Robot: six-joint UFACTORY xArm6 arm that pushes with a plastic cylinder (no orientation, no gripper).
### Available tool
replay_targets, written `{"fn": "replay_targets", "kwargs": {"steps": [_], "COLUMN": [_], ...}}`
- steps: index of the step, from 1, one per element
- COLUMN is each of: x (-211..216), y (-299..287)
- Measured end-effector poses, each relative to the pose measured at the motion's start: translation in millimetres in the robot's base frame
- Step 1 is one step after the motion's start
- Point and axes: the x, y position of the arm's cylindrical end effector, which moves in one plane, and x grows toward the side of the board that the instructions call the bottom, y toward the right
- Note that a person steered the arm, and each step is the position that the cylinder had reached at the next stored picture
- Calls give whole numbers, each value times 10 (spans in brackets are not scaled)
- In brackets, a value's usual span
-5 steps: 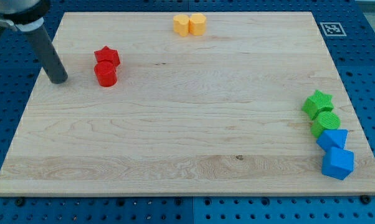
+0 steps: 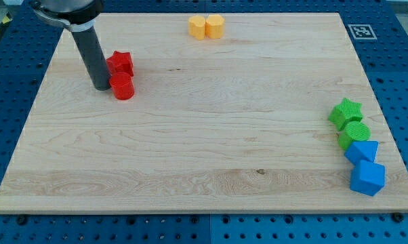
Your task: Separate the red circle from the red star
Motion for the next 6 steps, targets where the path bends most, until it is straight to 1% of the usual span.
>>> {"fn": "replay_targets", "kwargs": {"steps": [1,3,5,6], "x": [0,78,118,176], "y": [0,193,193,469]}}
